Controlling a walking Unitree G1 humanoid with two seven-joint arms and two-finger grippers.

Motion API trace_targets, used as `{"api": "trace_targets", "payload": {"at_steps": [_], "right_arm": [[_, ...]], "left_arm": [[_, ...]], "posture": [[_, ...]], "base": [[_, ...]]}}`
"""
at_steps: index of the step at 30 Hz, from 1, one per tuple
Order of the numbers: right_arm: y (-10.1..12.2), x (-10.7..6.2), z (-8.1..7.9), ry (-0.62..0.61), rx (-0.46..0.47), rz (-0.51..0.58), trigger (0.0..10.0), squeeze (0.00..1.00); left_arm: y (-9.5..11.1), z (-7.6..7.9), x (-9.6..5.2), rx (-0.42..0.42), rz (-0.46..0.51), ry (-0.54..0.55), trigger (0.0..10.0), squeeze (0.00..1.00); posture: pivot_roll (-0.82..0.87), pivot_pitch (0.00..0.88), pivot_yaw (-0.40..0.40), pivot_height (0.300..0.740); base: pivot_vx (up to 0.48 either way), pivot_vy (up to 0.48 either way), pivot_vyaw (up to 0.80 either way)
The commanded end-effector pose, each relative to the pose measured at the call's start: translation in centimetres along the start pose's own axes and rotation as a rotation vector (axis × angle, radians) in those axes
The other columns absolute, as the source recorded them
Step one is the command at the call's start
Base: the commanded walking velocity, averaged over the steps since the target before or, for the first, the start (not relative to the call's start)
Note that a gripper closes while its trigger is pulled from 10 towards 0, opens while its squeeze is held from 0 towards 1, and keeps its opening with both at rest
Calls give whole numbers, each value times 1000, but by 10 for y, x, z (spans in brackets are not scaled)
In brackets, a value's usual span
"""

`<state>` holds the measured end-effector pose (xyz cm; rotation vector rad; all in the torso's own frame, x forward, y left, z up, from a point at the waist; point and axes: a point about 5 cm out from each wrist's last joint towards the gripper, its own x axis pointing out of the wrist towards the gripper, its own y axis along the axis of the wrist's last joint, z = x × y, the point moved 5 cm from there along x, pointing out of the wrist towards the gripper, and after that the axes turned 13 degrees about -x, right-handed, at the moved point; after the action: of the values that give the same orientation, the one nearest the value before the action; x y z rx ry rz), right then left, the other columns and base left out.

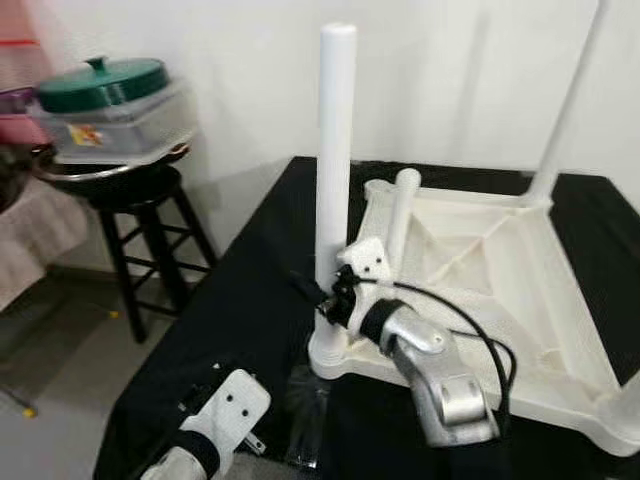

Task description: Building children table

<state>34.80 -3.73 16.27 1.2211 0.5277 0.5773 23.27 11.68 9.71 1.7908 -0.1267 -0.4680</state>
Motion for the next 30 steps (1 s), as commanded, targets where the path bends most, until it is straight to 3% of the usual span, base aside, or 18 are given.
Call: {"api": "trace_targets", "payload": {"at_steps": [1,2,3,4,5,6,7,10,12,15,16,20,21,22,24,26,28,30], "right_arm": [[-34,-7,5,-41,30,-139,0,0],[-34,-7,5,-41,30,-139,0,0],[-28,-6,7,-41,17,-132,10000,0],[-23,-5,8,-25,16,-116,10000,133],[-23,-5,8,-25,16,-116,10000,133],[-18,-5,10,-22,28,-92,10000,976],[-11,-6,12,-26,45,-56,10000,1000],[-5,-11,17,-47,60,-7,10000,1000],[-10,-23,10,-9,63,18,10000,1000],[-24,-37,-2,31,52,-3,10000,1000],[-33,-43,-7,39,39,-31,10000,894],[-43,-52,-12,38,22,-63,10000,894],[-49,-61,-11,7,-20,-86,10000,0],[-49,-61,-11,7,-20,-86,10000,0],[-54,-75,-5,-70,-61,-107,10000,0],[-56,-81,0,-121,-74,-111,10000,0],[-57,-82,1,-126,-77,-108,10000,0],[-63,-85,1,-136,-85,-121,10000,0]], "left_arm": [[-2,0,2,-7,-8,-1,10000,0],[-2,0,2,-7,-8,-1,10000,0],[-1,-2,3,-23,1,2,10000,0],[1,-3,4,-34,8,4,10000,0],[1,-3,4,-34,8,4,10000,0],[2,-4,5,-39,13,5,10000,0],[3,-5,5,-37,21,7,10000,0],[3,-7,6,-27,28,13,10000,0],[4,-12,5,9,40,37,10000,0],[6,-17,3,41,55,63,10000,0],[7,-19,2,46,69,80,10000,0],[12,-22,0,47,97,105,10000,0],[21,-29,-4,-7,144,140,10000,0],[21,-29,-4,-7,144,140,10000,0],[38,-44,-15,-118,245,210,10000,0],[49,-53,-23,-176,314,245,10000,0],[51,-55,-24,-191,333,254,10000,0],[41,-58,-25,-327,331,283,10000,0]], "posture": [[17,32,32,740],[17,32,32,740],[20,17,20,740],[18,10,20,740],[18,10,20,740],[19,8,20,740],[19,6,18,740],[14,3,16,740],[4,5,20,740],[-6,11,26,740],[-10,14,30,740],[-10,14,30,740],[-29,18,41,740],[-29,18,41,740],[-32,24,43,740],[-30,31,47,740],[-30,30,49,740],[-33,37,52,740]], "base": [[0,0,0],[0,0,0],[0,0,0],[0,0,0],[0,0,0],[0,0,0],[0,0,0],[0,0,0],[0,0,0],[0,0,0],[0,0,0],[0,0,0],[0,0,0],[0,0,0],[0,0,0],[0,0,0],[0,0,0],[0,0,0]]}}
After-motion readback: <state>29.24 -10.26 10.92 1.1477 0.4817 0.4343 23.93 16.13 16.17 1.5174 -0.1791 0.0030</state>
